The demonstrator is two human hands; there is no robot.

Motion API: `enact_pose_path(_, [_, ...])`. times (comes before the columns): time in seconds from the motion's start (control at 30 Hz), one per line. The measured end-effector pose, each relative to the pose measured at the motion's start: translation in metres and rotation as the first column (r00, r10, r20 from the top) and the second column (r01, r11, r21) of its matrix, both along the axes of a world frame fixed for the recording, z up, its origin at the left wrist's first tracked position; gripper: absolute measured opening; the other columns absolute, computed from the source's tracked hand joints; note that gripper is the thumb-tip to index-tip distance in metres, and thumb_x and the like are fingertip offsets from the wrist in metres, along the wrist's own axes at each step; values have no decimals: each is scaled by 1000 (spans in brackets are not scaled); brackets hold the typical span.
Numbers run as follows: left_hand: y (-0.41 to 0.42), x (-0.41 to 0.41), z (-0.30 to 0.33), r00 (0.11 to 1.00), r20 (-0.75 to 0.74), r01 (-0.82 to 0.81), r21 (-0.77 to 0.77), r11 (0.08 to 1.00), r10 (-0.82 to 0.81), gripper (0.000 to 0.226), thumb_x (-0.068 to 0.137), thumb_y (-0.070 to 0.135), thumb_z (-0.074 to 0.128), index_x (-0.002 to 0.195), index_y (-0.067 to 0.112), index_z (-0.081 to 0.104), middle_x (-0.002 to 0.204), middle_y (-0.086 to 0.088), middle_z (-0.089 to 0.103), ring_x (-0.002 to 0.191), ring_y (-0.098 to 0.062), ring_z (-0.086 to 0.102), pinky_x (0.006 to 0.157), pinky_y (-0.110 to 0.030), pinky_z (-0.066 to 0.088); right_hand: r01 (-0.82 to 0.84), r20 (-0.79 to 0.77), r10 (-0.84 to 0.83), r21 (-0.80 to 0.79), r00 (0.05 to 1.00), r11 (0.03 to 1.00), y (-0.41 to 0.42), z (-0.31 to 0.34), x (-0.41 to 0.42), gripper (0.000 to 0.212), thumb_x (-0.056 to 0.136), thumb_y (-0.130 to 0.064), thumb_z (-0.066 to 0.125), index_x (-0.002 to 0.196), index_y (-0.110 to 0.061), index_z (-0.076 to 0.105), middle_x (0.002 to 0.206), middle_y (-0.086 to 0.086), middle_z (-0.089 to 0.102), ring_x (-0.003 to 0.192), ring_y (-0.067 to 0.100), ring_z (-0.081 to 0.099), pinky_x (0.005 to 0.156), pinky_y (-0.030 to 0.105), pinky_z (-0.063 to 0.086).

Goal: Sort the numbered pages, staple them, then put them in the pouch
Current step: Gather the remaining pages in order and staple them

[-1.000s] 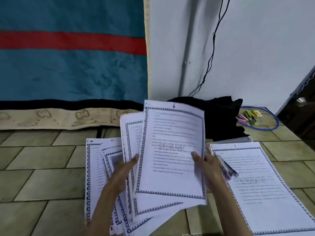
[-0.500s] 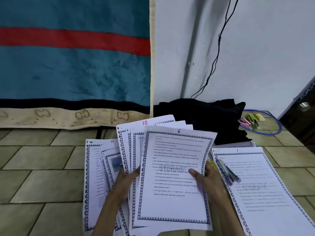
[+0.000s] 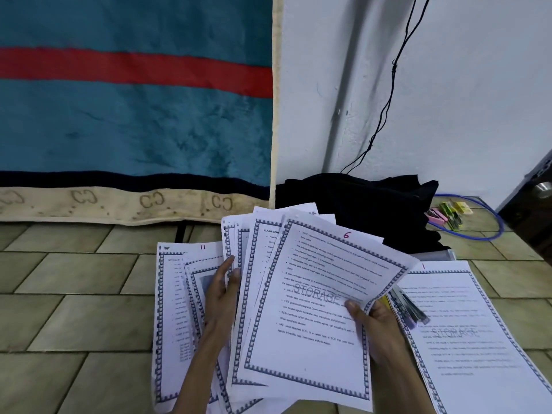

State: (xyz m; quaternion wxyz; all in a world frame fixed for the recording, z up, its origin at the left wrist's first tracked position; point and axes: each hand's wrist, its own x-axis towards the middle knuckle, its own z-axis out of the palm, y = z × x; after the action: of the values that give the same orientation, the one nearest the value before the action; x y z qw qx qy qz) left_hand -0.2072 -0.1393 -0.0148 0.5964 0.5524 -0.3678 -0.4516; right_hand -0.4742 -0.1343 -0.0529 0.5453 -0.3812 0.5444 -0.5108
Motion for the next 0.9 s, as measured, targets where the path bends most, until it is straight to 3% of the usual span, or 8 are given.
enact_pose_path(0.07, [-2,1,2,1000,-13,-6,29,1000,7,35,95,11,49,125,29,49,130,6,49,116,-9,49,93,-25,43,-15,-16,15,-10,1000,1000,0,-2,0,87,32,-59,88,103,-11,71,104,8,73,100,26,68,91,46,51])
enact_pose_path(0.2, [-2,2,3,1000,-6,-28,61,998,28,42,88,7,60,122,31,49,126,3,55,112,-18,57,93,-31,50,-15,1,15,-15,1000,1000,1,-2,-1,94,26,-56,90,102,-5,69,102,12,73,99,29,68,91,44,50])
enact_pose_path(0.3, [-1,4,2,999,17,-34,125,992,32,28,89,14,60,115,25,58,108,4,65,91,-11,63,73,-17,55,-16,-22,15,-33,1000,999,2,1,0,61,48,-35,91,99,-8,70,101,11,73,97,26,68,91,44,50])
enact_pose_path(0.4, [0,5,0,998,-10,-56,176,983,58,9,89,18,60,94,22,67,101,-5,69,94,-23,65,82,-32,52,6,-58,-8,-40,998,999,1,0,-1,27,74,3,72,97,-11,69,101,10,73,98,27,66,87,39,52])
enact_pose_path(0.53, [-1,8,-2,987,-76,-122,243,962,145,7,85,27,65,80,22,67,98,-5,70,103,-25,61,97,-41,46,33,-56,-33,4,998,999,2,-2,-1,19,83,-10,67,101,-11,68,101,7,74,95,25,69,83,39,54])
enact_pose_path(0.63, [-1,12,-3,974,-109,-165,252,954,197,11,84,28,67,83,17,67,100,-5,68,104,-23,59,97,-36,43,79,-109,-77,18,991,997,2,-4,-2,20,83,-21,68,103,-14,68,97,3,75,91,24,70,81,40,55])
enact_pose_path(0.8, [1,15,0,963,-132,-204,199,958,233,11,82,25,68,88,15,67,99,-3,66,101,-17,56,93,-29,38,103,-78,-100,37,992,994,2,-1,2,19,83,-13,67,101,-15,68,100,8,73,93,28,69,83,42,54])
enact_pose_path(0.9, [0,17,-2,984,-80,-144,180,973,161,29,80,29,69,103,12,67,107,-2,65,108,-17,55,98,-29,38,98,-66,-97,14,993,995,2,-1,2,23,75,-23,70,98,-25,68,102,2,73,96,23,69,89,46,53])
